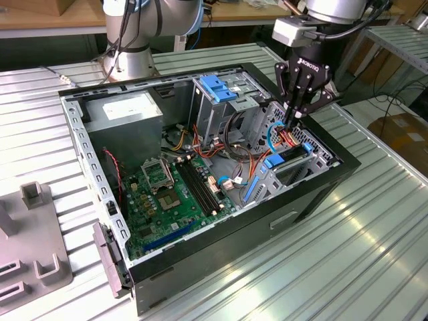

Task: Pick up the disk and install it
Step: 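Insert the second disk wire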

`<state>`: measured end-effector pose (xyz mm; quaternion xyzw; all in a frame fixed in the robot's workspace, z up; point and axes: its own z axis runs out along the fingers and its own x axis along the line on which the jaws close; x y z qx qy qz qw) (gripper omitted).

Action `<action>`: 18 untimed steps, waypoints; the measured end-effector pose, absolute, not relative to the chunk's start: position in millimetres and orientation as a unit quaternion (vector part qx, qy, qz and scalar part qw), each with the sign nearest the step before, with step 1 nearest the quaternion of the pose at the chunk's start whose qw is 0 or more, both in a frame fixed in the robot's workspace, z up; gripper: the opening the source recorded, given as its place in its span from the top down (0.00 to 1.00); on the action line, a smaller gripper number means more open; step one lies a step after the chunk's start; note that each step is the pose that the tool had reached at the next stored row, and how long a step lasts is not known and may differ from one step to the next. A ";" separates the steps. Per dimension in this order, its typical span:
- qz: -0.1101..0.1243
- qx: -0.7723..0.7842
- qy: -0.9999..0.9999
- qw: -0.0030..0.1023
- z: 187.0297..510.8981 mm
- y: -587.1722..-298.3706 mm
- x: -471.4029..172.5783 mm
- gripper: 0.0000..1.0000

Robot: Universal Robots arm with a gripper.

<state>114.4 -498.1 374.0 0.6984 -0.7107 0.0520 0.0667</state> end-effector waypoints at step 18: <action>0.018 0.704 -0.709 0.028 367.2 -541.5 106.6 0.84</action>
